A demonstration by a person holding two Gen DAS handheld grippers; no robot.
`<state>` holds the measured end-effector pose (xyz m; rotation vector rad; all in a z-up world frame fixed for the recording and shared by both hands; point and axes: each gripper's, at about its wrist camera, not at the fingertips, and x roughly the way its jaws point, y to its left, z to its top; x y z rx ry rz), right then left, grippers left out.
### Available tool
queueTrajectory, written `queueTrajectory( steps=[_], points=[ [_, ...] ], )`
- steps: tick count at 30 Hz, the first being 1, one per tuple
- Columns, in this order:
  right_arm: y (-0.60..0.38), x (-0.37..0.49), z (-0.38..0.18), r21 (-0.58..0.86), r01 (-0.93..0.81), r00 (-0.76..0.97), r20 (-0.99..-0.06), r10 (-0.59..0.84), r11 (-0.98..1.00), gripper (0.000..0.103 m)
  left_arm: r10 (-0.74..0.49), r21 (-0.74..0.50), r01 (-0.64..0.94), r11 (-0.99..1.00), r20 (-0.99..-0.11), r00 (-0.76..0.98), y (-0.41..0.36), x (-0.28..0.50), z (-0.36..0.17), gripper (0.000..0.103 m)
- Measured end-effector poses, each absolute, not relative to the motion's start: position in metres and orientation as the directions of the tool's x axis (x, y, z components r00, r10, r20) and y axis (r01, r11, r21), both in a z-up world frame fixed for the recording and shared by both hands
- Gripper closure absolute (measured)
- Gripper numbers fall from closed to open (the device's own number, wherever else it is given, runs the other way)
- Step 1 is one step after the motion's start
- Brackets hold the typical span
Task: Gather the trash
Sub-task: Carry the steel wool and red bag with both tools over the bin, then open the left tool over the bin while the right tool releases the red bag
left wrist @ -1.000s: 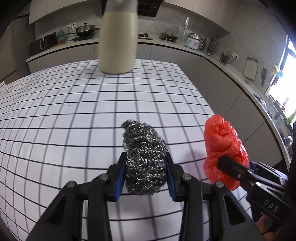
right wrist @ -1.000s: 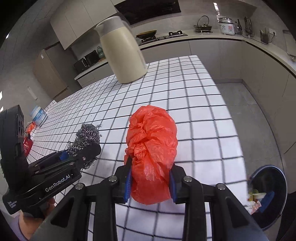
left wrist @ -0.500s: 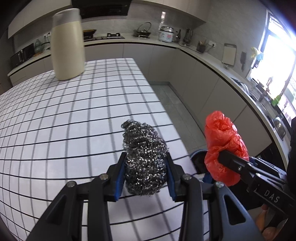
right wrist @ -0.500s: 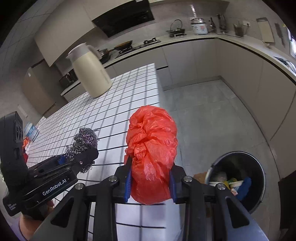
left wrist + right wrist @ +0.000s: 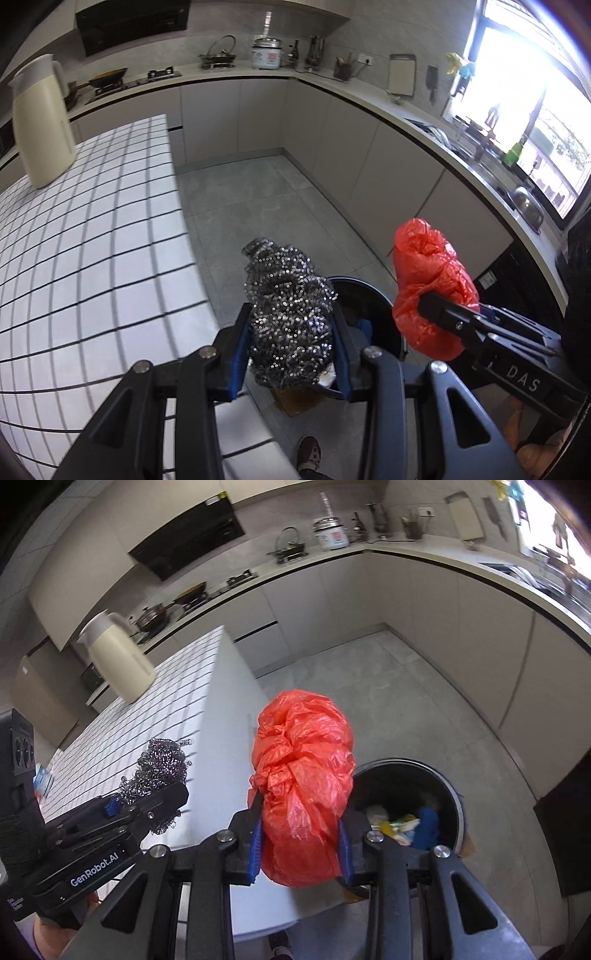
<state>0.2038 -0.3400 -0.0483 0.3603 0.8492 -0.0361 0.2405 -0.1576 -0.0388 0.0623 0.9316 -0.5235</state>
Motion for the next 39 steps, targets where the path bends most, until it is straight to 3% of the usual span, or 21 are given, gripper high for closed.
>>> queueTrajectory(
  steps=[18, 34, 39],
  points=[
    [-0.433, 0.166, -0.088, 0.296, 0.268, 0.618, -0.783, 0.072, 0.917, 0.068, -0.390, -0.172, 0.476, 0.863, -0.826, 0.408, -0.234, 0.226, -0.082, 0.063],
    [-0.457, 0.211, -0.150, 0.287, 0.229, 0.540, -0.832, 0.124, 0.930, 0.068, -0.319, -0.148, 0.426, 0.893, -0.875, 0.364, -0.260, 0.242, -0.135, 0.062],
    [-0.463, 0.234, -0.171, 0.292, 0.209, 0.523, -0.840, 0.145, 0.933, 0.066, -0.301, -0.148, 0.399, 0.905, -0.885, 0.355, -0.265, 0.251, -0.149, 0.057]
  ],
)
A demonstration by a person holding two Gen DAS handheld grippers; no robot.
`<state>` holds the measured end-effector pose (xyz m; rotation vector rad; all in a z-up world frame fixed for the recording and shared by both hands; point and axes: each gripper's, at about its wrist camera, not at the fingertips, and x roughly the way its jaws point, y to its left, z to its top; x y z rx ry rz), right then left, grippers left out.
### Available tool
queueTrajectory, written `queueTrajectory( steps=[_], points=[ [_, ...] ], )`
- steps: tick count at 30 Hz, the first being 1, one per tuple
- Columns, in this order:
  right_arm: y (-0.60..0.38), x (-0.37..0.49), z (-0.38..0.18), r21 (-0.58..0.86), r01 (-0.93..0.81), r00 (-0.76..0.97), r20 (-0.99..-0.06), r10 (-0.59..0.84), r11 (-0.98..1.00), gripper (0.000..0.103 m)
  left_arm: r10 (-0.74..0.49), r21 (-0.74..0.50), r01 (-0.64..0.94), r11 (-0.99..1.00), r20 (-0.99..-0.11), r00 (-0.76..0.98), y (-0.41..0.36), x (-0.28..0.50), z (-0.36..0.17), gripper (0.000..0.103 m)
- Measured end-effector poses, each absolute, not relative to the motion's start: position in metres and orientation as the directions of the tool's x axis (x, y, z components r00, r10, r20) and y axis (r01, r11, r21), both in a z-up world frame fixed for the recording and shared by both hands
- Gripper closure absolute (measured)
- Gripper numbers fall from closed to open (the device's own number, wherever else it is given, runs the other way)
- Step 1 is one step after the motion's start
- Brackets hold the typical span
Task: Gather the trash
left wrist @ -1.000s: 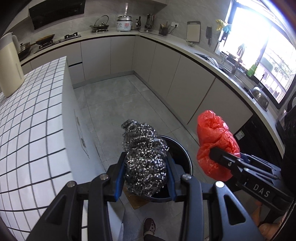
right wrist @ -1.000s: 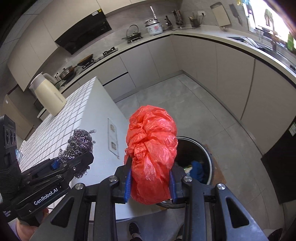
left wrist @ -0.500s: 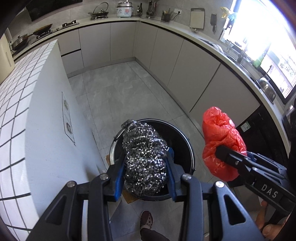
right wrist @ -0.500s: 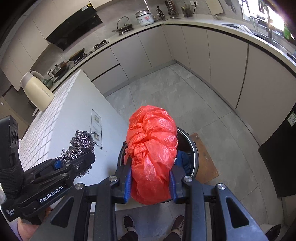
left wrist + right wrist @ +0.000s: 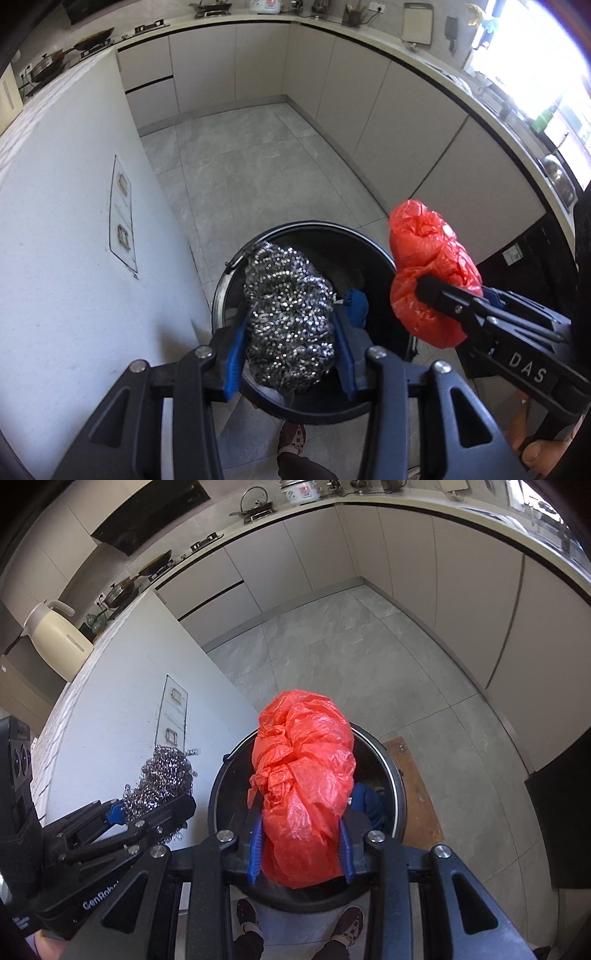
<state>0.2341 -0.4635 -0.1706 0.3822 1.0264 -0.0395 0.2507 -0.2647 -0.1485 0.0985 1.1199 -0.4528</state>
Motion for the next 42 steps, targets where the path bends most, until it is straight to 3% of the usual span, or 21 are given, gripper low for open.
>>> queueTrajectory(
  steps=[3, 6, 16, 25, 31, 40, 42],
  points=[
    [-0.468, 0.247, -0.181, 0.282, 0.205, 0.513, -0.846, 0.143, 0.937, 0.053, -0.288, -0.143, 0.380, 0.914, -0.889, 0.356, -0.268, 0.258, -0.154, 0.046],
    [-0.475, 0.256, -0.184, 0.270, 0.206, 0.524, -0.842, 0.127, 0.940, 0.046, -0.277, -0.139, 0.360, 0.922, -0.888, 0.368, -0.271, 0.263, -0.154, 0.043],
    [-0.490, 0.244, -0.163, 0.294, 0.234, 0.556, -0.822, 0.120, 0.927, 0.045, -0.268, -0.108, 0.344, 0.933, -0.847, 0.459, -0.264, 0.251, -0.102, 0.043],
    [-0.457, 0.226, -0.116, 0.254, 0.182, 0.558, -0.822, 0.113, 0.950, 0.045, -0.281, -0.127, 0.305, 0.944, -0.795, 0.538, -0.213, 0.220, -0.034, 0.043],
    [-0.405, 0.200, -0.076, 0.231, 0.115, 0.577, -0.808, 0.124, 0.966, 0.042, -0.258, -0.112, 0.264, 0.958, -0.740, 0.621, -0.152, 0.182, 0.013, 0.033],
    [-0.280, 0.121, -0.019, 0.185, 0.045, 0.659, -0.744, 0.110, 0.982, 0.036, -0.166, -0.054, 0.177, 0.983, -0.680, 0.714, -0.043, 0.114, 0.038, 0.022],
    [-0.254, 0.100, -0.012, 0.183, 0.037, 0.670, -0.734, 0.111, 0.982, 0.035, -0.139, -0.036, 0.154, 0.987, -0.665, 0.734, -0.022, 0.097, 0.042, 0.013]
  ],
)
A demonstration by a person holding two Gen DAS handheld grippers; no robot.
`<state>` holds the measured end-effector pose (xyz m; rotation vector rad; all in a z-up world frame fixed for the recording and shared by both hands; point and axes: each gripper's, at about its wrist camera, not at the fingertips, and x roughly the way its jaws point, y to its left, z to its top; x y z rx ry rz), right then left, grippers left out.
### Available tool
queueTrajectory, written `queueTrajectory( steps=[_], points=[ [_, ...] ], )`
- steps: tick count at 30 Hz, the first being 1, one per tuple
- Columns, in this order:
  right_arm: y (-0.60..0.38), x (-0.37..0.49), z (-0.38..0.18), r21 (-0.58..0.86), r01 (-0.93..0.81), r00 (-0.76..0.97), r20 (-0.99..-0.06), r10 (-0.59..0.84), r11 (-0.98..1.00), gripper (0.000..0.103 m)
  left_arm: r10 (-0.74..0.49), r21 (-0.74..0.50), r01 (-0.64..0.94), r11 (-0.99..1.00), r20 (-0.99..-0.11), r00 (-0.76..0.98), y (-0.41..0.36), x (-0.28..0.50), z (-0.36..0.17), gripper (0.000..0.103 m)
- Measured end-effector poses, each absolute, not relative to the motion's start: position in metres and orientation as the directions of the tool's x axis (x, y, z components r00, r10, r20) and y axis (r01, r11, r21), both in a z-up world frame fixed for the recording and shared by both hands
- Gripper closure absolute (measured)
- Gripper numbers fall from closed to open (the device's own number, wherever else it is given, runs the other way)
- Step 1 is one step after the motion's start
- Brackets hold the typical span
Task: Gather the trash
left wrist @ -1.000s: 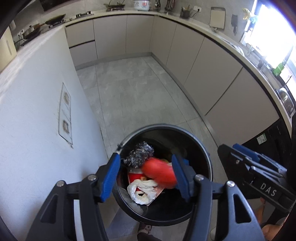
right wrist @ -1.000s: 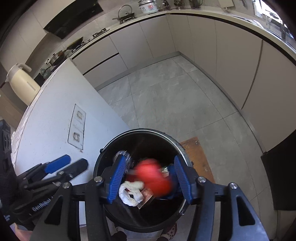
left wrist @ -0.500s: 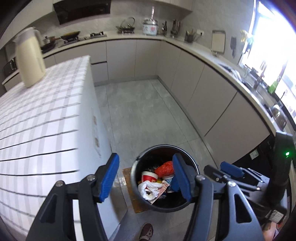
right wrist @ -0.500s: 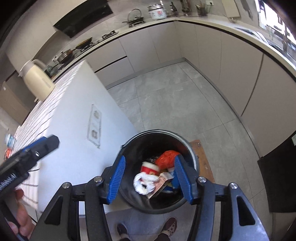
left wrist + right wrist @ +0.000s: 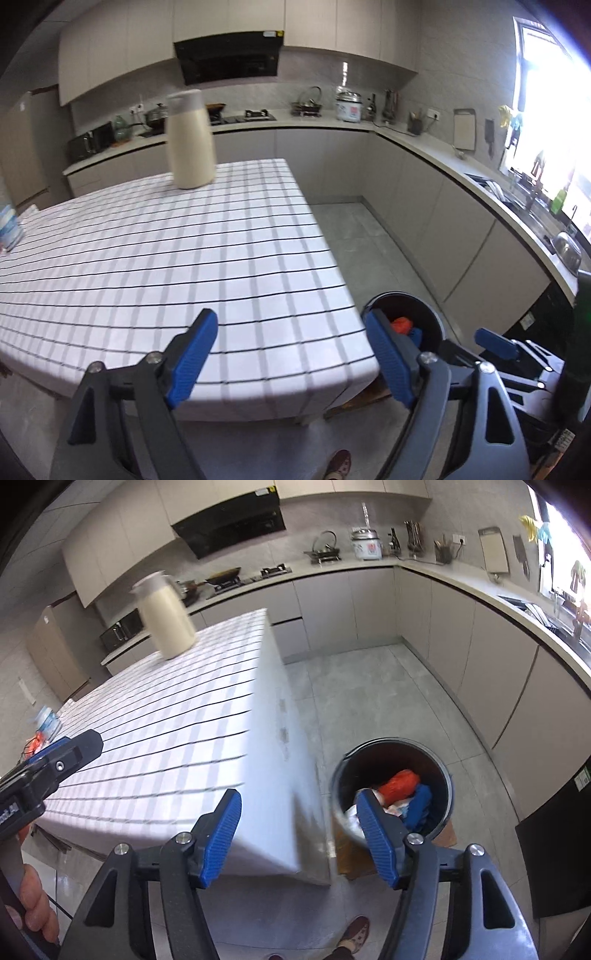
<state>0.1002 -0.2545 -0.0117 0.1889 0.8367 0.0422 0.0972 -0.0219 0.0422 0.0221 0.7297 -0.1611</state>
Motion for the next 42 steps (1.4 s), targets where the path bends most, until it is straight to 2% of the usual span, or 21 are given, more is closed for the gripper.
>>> queueTrajectory(
  steps=[2, 5, 9, 13, 21, 31, 42],
  points=[
    [-0.231, 0.081, -0.005, 0.158, 0.035, 0.689, -0.719, 0.091, 0.987, 0.034, -0.107, -0.007, 0.136, 0.991, -0.652, 0.750, -0.005, 0.083, 0.045, 0.009],
    [-0.201, 0.053, 0.006, 0.119, 0.051, 0.717, -0.695, 0.047, 0.992, 0.031, -0.096, 0.005, 0.131, 0.991, -0.649, 0.755, 0.013, 0.066, 0.047, 0.008],
    [-0.172, 0.020, 0.021, 0.054, 0.056, 0.746, -0.666, -0.006, 0.997, 0.024, -0.090, -0.009, 0.112, 0.994, -0.665, 0.741, 0.026, 0.052, 0.048, 0.006],
    [-0.164, -0.001, 0.034, 0.030, 0.050, 0.764, -0.645, -0.019, 0.998, 0.023, -0.081, -0.032, 0.082, 0.996, -0.687, 0.723, 0.027, 0.038, 0.047, 0.004],
    [-0.185, -0.022, 0.048, 0.021, 0.033, 0.775, -0.632, -0.012, 0.999, 0.023, -0.091, -0.086, 0.042, 0.995, -0.717, 0.691, 0.011, 0.013, 0.042, 0.002],
    [-0.238, -0.040, 0.045, 0.056, 0.080, 0.754, -0.657, -0.023, 0.995, 0.023, -0.055, -0.005, 0.073, 0.997, -0.711, 0.701, -0.044, -0.008, 0.037, 0.000],
    [-0.266, -0.045, 0.043, 0.053, 0.087, 0.747, -0.665, -0.030, 0.995, 0.023, -0.018, -0.016, 0.010, 1.000, -0.719, 0.695, -0.065, -0.010, 0.032, 0.001]
  ],
)
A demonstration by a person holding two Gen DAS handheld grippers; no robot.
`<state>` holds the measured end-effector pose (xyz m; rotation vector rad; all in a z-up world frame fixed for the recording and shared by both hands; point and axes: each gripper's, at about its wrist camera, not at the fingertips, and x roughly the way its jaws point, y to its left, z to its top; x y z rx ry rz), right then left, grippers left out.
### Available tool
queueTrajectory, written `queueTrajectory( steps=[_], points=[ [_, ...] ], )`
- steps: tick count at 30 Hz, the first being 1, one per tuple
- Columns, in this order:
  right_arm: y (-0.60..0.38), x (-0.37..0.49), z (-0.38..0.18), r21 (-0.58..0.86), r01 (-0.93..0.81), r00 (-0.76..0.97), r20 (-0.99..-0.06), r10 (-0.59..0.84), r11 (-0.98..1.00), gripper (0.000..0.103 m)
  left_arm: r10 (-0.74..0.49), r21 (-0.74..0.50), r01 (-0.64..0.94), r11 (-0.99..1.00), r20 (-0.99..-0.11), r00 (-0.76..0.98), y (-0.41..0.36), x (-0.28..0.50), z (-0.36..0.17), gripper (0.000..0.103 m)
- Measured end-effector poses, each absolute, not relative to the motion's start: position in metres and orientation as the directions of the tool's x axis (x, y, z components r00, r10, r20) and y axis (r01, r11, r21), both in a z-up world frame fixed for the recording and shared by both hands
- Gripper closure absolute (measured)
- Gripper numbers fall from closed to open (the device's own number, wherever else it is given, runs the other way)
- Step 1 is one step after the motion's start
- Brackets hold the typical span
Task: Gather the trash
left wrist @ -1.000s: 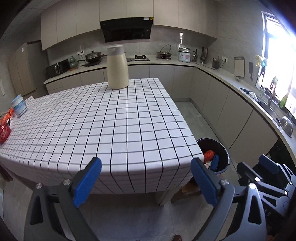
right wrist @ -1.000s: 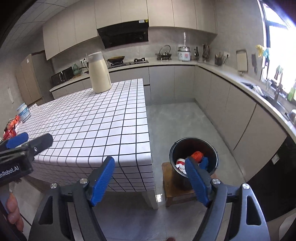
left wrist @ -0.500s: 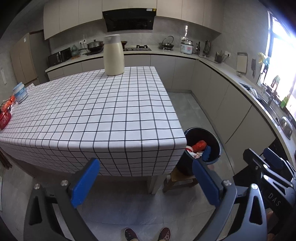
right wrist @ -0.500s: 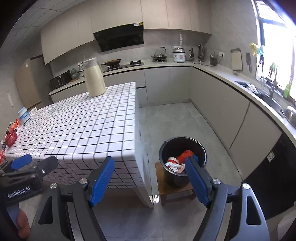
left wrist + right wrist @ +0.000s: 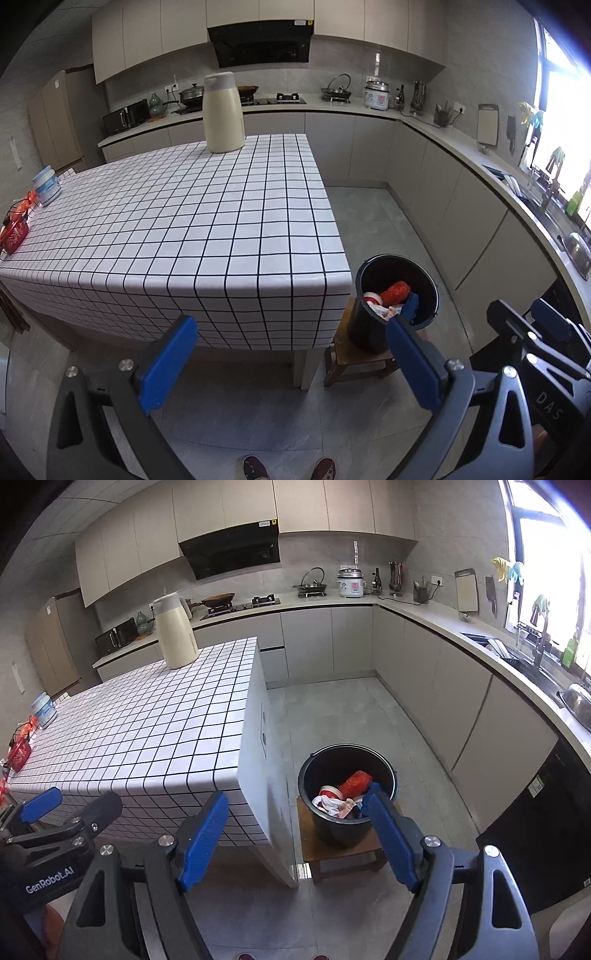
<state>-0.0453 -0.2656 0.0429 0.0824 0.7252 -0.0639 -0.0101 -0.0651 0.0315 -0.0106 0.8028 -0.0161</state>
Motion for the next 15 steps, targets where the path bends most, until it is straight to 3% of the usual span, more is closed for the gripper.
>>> queueTrajectory(
  steps=[15],
  points=[
    [-0.282, -0.051, 0.038, 0.044, 0.112, 0.732, -0.679, -0.052, 0.993, 0.023, -0.085, -0.065, 0.055, 0.996, -0.730, 0.678, -0.080, -0.011, 0.028, 0.001]
  ],
)
